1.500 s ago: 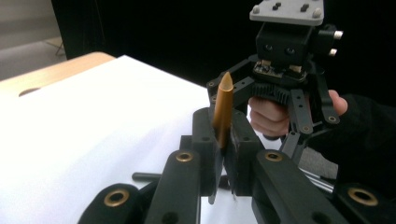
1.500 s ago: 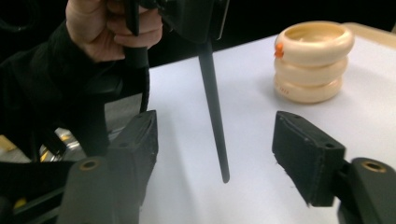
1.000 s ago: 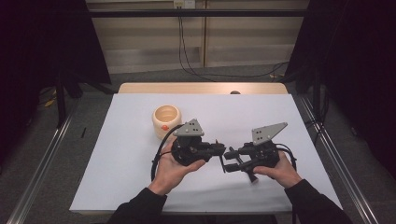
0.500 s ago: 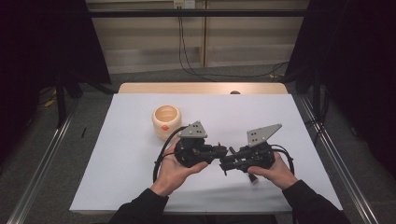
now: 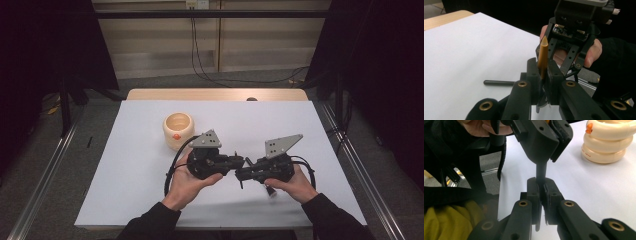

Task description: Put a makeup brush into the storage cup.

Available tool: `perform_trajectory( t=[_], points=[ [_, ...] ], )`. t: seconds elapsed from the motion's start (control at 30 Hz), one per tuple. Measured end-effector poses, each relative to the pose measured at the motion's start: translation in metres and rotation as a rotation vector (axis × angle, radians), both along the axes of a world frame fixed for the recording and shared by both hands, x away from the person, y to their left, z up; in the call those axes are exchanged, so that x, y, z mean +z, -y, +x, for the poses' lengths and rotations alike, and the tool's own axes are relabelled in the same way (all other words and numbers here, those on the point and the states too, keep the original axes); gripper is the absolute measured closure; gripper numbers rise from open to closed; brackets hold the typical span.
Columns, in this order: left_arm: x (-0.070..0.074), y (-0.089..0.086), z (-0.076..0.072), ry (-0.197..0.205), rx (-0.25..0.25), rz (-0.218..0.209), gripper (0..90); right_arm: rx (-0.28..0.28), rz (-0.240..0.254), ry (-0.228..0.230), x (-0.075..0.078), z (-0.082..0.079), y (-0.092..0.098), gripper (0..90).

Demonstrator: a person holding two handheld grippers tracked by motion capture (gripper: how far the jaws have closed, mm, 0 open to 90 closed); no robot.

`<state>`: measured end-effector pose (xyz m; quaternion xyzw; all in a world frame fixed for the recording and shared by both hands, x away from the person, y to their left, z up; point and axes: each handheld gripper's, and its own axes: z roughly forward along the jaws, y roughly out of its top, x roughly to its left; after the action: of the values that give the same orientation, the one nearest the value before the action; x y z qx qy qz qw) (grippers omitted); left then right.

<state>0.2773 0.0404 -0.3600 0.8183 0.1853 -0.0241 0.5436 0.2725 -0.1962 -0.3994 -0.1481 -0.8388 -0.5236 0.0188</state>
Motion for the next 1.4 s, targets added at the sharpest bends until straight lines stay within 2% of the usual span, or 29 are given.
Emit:
perform_trajectory(
  t=[0.1,0.2,0.27,0.33,0.4,0.47,0.53,0.57,0.67,0.7,0.73,0.8,0.87,0.93,0.97,1.03,1.17,1.23,1.4],
  points=[
    [-0.001,0.000,0.000,0.009,0.006,-0.013,82.0,-0.005,0.005,0.004,0.001,0.000,0.000,85.4],
    [-0.001,0.000,-0.001,0.022,0.018,-0.022,73.0,-0.003,0.006,0.004,0.001,0.000,0.000,85.3],
    [0.000,0.000,-0.002,0.053,0.045,0.001,62.4,-0.005,0.006,0.002,0.001,0.000,0.000,85.4],
    [0.001,0.001,-0.002,0.051,0.064,-0.002,54.8,-0.002,0.006,0.003,0.001,-0.001,0.000,85.3],
    [0.001,0.001,-0.003,0.055,0.090,0.005,39.9,-0.007,0.005,0.002,0.002,-0.001,0.001,85.3],
    [0.002,-0.001,-0.003,0.068,0.093,-0.001,33.5,-0.011,0.008,0.000,0.002,-0.001,0.002,85.4],
    [0.002,-0.002,-0.002,0.079,0.102,-0.025,25.6,-0.018,0.010,0.002,0.002,0.000,0.003,85.4],
    [0.003,-0.003,-0.003,0.091,0.105,-0.016,24.9,-0.019,0.013,0.001,0.002,0.000,0.003,85.4],
    [0.003,-0.005,-0.003,0.115,0.115,-0.034,19.6,-0.022,0.026,0.001,0.002,0.000,0.003,85.3],
    [0.003,-0.006,-0.003,0.116,0.123,-0.029,18.9,-0.031,0.029,0.003,0.002,0.000,0.003,85.3],
    [0.003,-0.006,-0.003,0.112,0.128,-0.042,18.6,-0.035,0.034,0.006,0.002,0.000,0.003,85.3],
    [0.004,-0.007,-0.002,0.101,0.133,-0.042,19.2,-0.038,0.069,0.007,0.003,0.000,0.004,85.3],
    [0.004,-0.008,-0.002,0.109,0.148,-0.045,18.9,-0.048,0.110,0.017,0.004,0.000,0.006,85.3],
    [0.005,-0.009,-0.002,0.105,0.148,-0.077,18.5,-0.059,0.145,0.022,0.005,0.000,0.008,85.3],
    [0.005,-0.009,-0.002,0.112,0.156,-0.075,18.7,-0.067,0.161,0.029,0.005,0.000,0.009,85.3],
    [0.006,-0.011,-0.002,0.108,0.153,-0.097,20.0,-0.068,0.184,0.028,0.005,-0.001,0.010,85.3],
    [0.007,-0.012,-0.003,0.124,0.151,-0.116,29.8,-0.074,0.219,0.026,0.004,-0.002,0.006,85.3],
    [0.007,-0.012,-0.004,0.132,0.151,-0.131,33.7,-0.071,0.220,0.023,0.003,-0.003,0.004,85.3],
    [0.007,-0.012,-0.006,0.152,0.119,-0.126,51.9,-0.063,0.218,0.018,0.001,-0.003,-0.002,85.3]
  ],
)
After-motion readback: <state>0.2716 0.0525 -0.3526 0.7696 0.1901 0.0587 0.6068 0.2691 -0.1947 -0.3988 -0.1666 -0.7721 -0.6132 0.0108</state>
